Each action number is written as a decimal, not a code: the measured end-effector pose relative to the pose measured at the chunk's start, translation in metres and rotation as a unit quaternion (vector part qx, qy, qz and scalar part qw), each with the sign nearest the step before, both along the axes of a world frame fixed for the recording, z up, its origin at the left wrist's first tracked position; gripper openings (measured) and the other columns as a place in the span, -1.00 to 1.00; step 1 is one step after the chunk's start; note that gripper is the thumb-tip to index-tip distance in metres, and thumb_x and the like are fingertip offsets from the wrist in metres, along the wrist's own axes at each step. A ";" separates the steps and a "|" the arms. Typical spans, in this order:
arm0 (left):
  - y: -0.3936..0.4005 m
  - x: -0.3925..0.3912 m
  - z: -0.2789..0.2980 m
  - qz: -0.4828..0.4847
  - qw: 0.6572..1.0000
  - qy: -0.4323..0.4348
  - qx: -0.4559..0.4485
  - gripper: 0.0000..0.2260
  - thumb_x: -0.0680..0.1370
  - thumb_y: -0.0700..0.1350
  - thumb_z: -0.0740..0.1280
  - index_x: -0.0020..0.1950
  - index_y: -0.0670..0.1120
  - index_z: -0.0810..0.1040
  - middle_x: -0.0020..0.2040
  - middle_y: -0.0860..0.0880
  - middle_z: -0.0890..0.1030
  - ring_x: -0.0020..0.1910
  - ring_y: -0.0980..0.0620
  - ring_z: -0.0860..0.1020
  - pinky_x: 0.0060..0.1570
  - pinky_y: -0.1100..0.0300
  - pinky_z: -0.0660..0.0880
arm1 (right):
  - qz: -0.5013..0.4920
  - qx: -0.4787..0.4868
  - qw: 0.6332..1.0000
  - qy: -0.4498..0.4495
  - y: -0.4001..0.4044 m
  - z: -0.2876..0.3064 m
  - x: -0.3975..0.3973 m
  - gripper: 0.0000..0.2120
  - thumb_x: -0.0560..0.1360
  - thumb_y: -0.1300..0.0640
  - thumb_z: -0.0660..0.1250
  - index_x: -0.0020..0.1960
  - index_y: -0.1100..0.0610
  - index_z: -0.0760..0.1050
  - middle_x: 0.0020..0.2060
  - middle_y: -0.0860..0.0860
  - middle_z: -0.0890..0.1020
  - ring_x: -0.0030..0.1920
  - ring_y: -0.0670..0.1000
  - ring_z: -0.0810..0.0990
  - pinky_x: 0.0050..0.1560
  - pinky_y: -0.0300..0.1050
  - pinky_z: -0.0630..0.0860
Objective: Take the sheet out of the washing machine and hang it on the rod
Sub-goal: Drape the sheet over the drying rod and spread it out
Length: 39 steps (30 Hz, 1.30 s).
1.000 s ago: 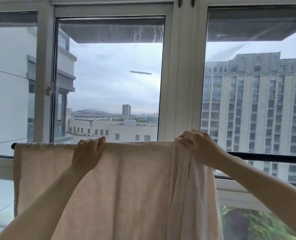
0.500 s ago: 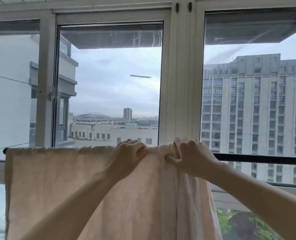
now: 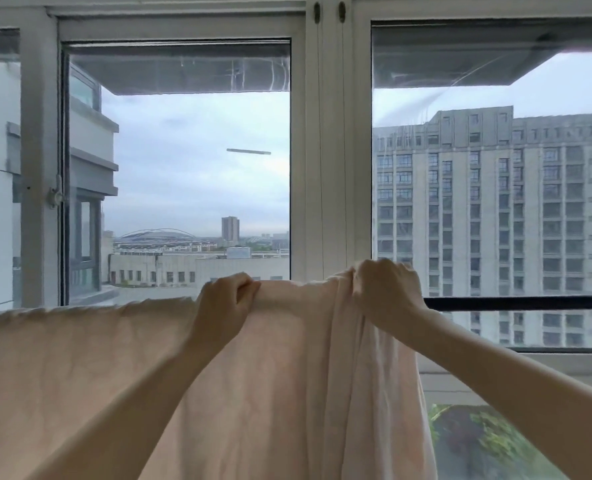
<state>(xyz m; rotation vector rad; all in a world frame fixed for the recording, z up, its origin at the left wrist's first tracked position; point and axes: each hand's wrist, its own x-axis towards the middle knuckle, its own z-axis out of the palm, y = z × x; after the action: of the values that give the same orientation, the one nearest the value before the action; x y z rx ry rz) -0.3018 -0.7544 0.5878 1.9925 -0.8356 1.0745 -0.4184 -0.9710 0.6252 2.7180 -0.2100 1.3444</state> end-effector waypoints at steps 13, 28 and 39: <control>0.037 0.002 0.005 0.069 0.996 0.003 -0.050 -0.85 0.53 -0.23 0.34 -0.23 -0.20 0.61 -0.43 -0.03 0.55 -0.46 0.20 0.43 -0.39 0.40 0.26 | -0.135 0.100 0.986 -0.025 -0.078 0.008 -0.028 -0.75 0.53 0.14 0.13 -0.16 0.15 0.56 -0.38 0.02 0.49 -0.31 0.09 0.44 -0.23 -0.10 0.35; -0.038 -0.040 0.005 -0.078 0.990 0.003 0.115 -0.82 0.52 0.13 0.30 0.00 0.09 0.62 -0.11 0.21 0.62 -0.13 0.21 0.56 -0.09 0.14 0.53 | 0.011 0.064 0.995 0.074 -0.060 -0.007 -0.038 -0.74 0.58 0.05 0.13 -0.22 0.12 0.45 -0.41 -0.04 0.53 -0.40 -0.06 0.51 -0.33 -0.14 0.39; -0.006 -0.010 -0.006 0.002 0.999 -0.031 -0.029 -0.81 0.45 -0.22 0.44 -0.29 -0.01 0.52 -0.33 0.09 0.58 -0.33 0.07 0.55 -0.30 0.15 0.45 | -0.015 0.074 0.997 0.002 -0.088 -0.017 -0.056 -0.80 0.60 0.10 0.16 -0.03 0.10 0.55 -0.32 -0.08 0.46 -0.22 -0.03 0.46 -0.04 -0.06 0.46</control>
<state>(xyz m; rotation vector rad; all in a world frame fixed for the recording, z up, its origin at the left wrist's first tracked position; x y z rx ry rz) -0.3121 -0.7607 0.5821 1.9218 -0.8232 1.1548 -0.4749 -1.0591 0.6084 2.8246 -0.3642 1.3658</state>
